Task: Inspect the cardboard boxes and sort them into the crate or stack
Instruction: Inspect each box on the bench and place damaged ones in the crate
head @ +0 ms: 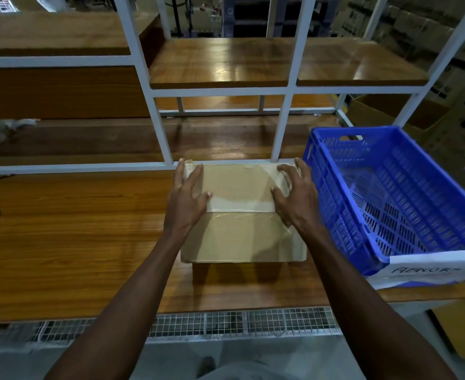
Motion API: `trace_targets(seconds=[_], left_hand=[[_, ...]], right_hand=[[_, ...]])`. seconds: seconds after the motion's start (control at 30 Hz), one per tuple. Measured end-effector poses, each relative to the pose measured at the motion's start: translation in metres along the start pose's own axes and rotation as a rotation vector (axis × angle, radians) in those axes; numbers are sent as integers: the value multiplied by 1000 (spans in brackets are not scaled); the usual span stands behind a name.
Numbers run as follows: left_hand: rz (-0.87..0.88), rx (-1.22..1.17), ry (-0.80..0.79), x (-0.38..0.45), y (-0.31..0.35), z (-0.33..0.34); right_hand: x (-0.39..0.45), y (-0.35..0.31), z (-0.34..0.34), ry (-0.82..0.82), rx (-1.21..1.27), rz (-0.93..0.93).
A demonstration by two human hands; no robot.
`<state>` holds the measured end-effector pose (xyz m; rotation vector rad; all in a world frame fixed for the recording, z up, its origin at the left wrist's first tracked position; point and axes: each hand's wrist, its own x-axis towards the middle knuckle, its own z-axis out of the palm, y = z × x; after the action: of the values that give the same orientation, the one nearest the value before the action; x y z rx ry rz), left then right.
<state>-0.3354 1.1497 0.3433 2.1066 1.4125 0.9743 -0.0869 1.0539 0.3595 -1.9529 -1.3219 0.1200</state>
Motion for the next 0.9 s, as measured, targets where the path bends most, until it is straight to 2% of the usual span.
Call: trace_targets(seconds=[0.17,0.27,0.6,0.77,0.9], left_hand=[[-66,209,-194,18,1,15],[-66,282,-267,24,-2,30],[-174,221,-330,38,-14,59],[-211,376,-328,48,-7,64],[-203,401,-359,49,-3,64]], right_hand=[[18,3,6,-154,-24,96],[30,7,15,-187,5,135],[40,20,37,-321,-55,218],[51,8,45,-542,-372,174],[44,2,59,-513,-418,171]])
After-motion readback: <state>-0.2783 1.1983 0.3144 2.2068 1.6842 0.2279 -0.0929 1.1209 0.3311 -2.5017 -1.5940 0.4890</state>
